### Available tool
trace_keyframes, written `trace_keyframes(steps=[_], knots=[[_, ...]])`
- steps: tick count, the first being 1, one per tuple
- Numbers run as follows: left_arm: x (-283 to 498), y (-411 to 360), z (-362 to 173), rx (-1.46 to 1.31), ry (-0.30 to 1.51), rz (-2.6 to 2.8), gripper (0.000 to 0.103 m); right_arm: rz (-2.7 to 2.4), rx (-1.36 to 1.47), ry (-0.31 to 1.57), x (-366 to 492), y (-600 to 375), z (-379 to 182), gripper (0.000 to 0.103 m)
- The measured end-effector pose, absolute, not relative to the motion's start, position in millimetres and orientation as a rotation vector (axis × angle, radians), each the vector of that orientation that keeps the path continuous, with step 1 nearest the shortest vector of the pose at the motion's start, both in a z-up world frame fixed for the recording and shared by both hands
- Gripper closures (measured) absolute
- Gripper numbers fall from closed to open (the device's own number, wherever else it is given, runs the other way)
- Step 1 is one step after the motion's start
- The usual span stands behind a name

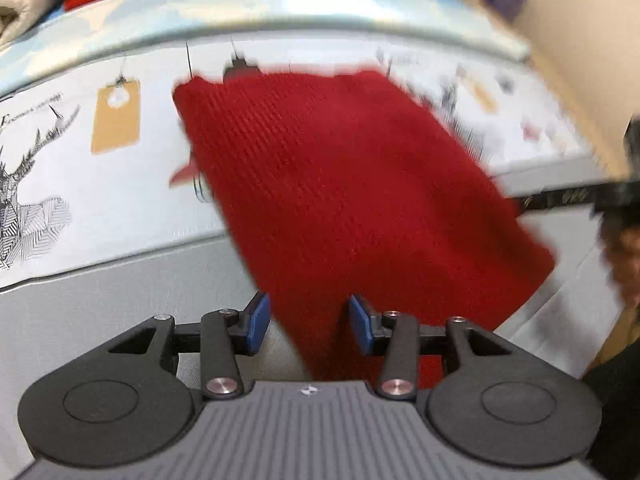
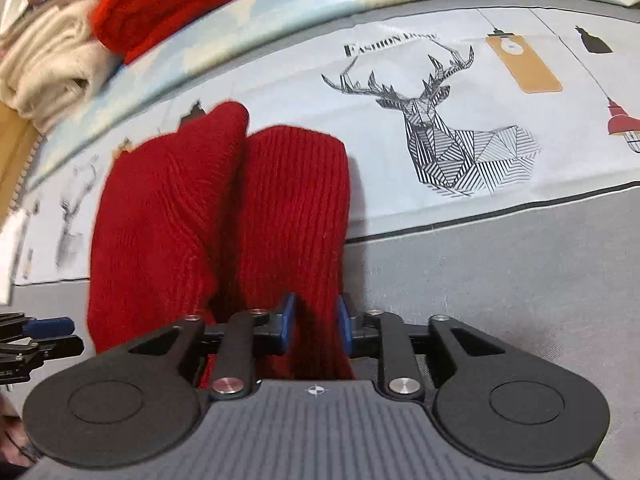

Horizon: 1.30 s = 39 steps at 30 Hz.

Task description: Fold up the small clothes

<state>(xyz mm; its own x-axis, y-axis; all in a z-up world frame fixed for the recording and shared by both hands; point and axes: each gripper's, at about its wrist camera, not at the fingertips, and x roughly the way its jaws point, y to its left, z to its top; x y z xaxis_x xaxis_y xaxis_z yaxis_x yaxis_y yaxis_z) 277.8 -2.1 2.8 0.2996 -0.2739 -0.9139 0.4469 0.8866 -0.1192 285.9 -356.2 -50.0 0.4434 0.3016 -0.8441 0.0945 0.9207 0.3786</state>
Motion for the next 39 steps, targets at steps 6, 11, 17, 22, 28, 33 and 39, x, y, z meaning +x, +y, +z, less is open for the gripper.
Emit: trace_keyframes(steps=[6,11,17,22,28,33,39], knots=[[258.5,-24.7,-2.2,0.360,1.141,-0.427,0.038,0.088,0.266,1.104,273.6,-351.8,-46.2,0.064],[233.0,-14.6,56.6,0.273,0.950,-0.370,0.017,0.034,0.286,0.896,245.8,-365.2,2.6,0.062],[156.7,0.0,99.6,0.178,0.690,-0.312,0.010,0.090,0.253,0.656,180.0,-349.4,61.3,0.035],[88.5,4.4,106.7,0.128,0.566,-0.254,0.009,0.167,0.236,0.565,119.8,-325.8,65.5,0.021],[54.6,-4.9,90.4,0.102,0.567,-0.232,0.000,0.104,0.276,0.555,79.6,-306.5,38.9,0.014],[60.4,-13.4,78.0,0.127,0.623,-0.197,0.000,0.079,0.251,0.648,76.5,-288.2,19.6,0.014],[72.8,-17.1,66.2,0.075,0.706,-0.188,0.000,0.058,0.207,0.662,80.7,-277.4,14.4,0.013]])
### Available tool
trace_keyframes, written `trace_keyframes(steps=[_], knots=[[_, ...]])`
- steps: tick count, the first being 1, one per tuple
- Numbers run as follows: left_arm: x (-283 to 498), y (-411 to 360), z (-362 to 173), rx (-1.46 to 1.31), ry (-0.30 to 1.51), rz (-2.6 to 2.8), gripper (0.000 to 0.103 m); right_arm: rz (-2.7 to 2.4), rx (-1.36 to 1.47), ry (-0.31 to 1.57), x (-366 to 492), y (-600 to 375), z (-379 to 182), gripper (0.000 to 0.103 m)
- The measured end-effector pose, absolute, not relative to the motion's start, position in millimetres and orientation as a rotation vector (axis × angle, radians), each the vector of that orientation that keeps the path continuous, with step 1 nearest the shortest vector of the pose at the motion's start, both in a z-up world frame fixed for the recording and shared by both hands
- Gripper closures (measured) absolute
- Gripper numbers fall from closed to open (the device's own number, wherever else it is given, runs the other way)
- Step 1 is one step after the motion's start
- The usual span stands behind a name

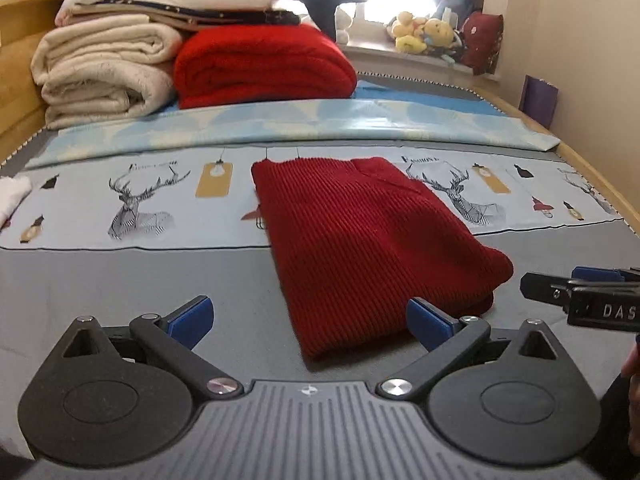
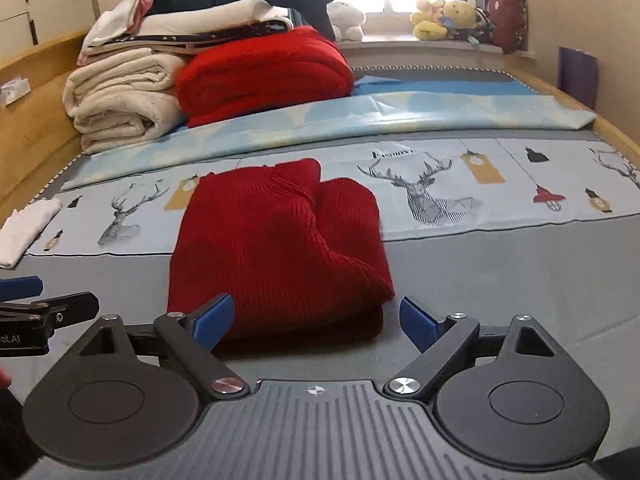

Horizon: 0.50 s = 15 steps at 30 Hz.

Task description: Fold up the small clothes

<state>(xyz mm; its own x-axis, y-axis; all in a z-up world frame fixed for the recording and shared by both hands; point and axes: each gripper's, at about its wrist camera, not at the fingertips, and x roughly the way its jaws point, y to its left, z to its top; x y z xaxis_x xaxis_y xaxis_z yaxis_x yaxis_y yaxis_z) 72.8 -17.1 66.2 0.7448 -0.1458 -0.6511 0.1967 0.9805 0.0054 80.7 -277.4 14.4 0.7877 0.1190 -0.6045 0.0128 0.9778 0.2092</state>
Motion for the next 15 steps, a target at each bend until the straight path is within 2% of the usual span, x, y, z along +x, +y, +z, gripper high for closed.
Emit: trace_keyframes(steps=[8,15], knots=[[79.1,-23.2,61.9,0.069,0.729,-0.171,0.000,0.070,0.118,0.671,79.6,-270.8,8.9,0.011],[84.5,-18.9,60.1,0.023,0.765,-0.145,0.000,0.064,0.183,0.671,79.5,-274.5,15.7,0.010]])
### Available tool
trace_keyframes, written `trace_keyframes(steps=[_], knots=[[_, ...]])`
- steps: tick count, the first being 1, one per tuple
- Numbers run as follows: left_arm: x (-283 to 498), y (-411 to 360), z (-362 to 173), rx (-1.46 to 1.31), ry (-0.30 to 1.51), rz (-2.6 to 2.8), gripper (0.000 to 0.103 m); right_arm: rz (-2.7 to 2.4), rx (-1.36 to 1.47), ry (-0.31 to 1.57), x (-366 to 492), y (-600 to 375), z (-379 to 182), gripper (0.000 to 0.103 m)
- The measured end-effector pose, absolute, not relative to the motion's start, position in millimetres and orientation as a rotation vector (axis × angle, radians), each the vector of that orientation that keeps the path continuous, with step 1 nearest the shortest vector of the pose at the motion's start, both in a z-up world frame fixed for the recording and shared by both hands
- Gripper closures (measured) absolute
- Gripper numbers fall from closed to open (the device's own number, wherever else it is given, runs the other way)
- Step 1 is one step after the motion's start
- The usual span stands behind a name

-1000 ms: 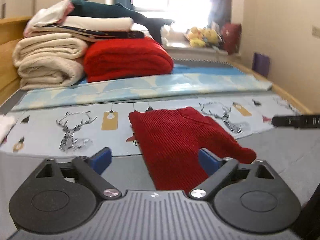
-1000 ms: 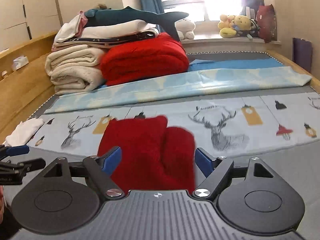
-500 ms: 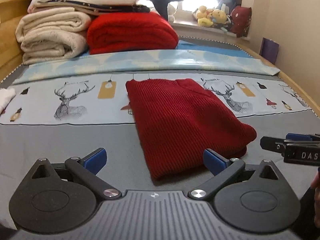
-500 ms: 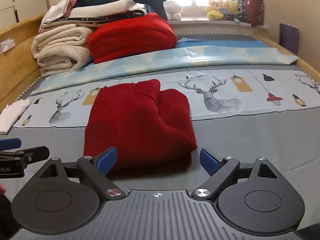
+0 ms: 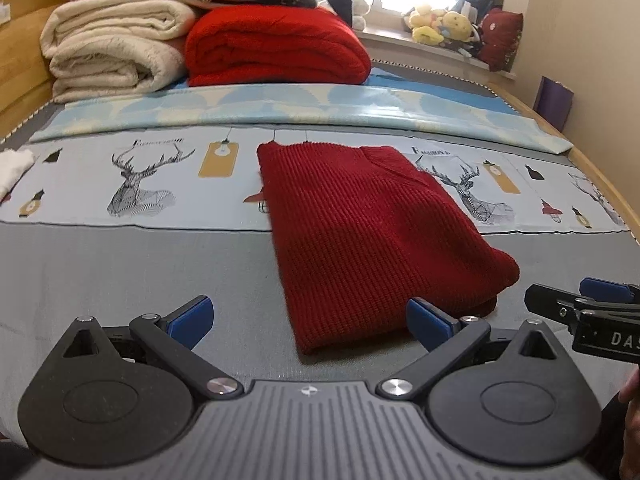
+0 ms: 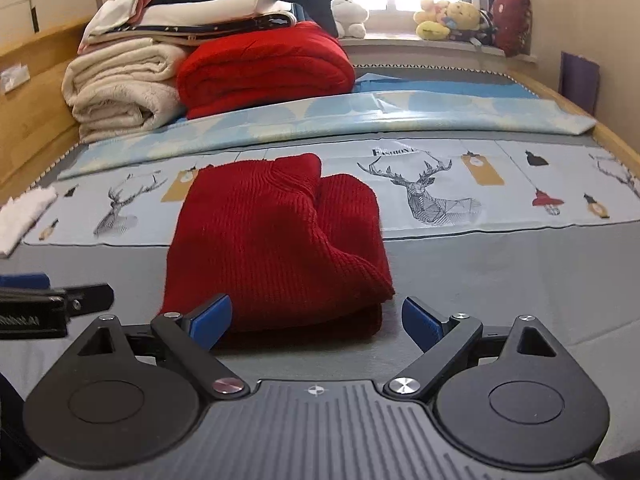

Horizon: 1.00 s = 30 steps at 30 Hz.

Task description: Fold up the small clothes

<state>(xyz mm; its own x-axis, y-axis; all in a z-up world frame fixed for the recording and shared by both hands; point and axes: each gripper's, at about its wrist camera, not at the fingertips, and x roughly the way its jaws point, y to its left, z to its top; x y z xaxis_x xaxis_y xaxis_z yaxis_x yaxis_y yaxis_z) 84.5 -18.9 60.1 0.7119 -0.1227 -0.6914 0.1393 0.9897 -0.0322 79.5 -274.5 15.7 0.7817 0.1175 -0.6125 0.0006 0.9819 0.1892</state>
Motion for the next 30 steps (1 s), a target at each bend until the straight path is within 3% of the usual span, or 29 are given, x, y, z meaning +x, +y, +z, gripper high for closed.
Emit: trace_keyframes(steps=[30], knots=[[97.3,-21.6,48.1,-0.032,0.820,-0.130,0.000,0.082,0.159,0.698,83.9,-269.9,7.9,0.009]])
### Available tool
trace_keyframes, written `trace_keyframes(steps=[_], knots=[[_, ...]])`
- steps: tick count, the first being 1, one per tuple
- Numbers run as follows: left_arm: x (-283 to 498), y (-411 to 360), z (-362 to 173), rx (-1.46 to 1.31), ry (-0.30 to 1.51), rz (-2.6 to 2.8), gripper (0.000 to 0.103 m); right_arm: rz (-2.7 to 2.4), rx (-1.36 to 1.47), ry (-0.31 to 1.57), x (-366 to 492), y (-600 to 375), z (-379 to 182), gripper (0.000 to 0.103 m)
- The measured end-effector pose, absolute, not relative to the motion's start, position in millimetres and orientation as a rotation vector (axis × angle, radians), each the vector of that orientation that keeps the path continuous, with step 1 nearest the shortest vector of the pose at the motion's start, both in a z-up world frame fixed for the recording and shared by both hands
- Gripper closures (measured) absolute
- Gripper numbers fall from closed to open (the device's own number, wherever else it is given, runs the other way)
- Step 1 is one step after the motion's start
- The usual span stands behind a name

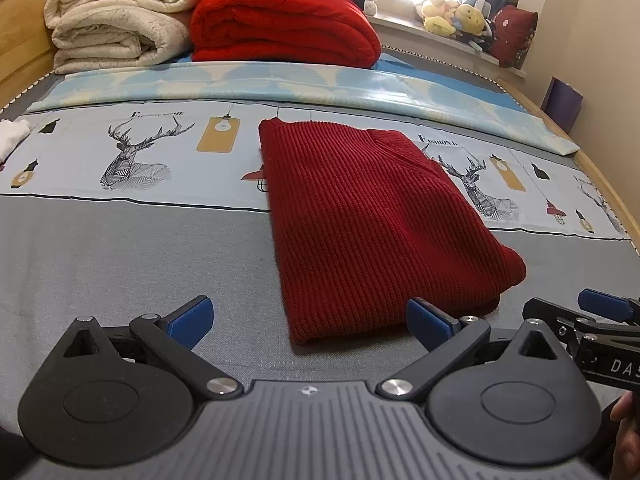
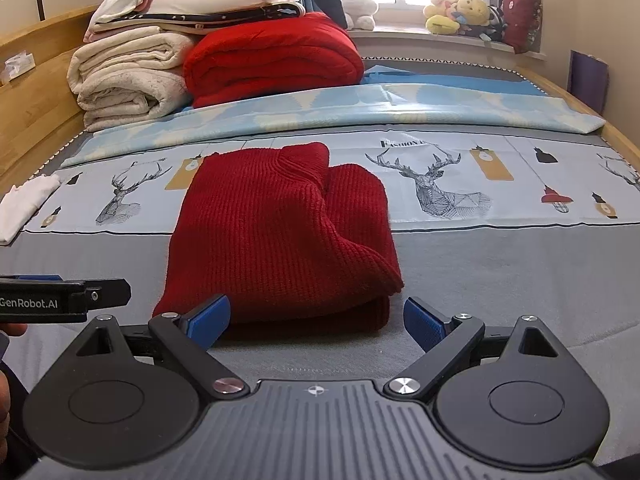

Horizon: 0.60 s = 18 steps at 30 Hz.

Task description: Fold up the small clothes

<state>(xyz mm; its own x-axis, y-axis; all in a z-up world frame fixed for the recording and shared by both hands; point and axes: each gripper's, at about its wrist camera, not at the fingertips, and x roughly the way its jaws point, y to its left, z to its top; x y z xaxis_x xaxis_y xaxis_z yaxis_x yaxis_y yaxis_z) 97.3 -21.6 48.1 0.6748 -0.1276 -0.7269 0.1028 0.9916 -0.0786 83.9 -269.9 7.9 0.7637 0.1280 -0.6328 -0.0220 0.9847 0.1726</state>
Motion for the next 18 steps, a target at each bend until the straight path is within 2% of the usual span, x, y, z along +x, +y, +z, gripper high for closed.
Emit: trace_keyframes(steps=[18], knots=[[98.1,-25.2,45.9,-0.028,0.826,-0.133,0.000,0.079,0.169,0.712,85.5,-269.5,5.4,0.009]])
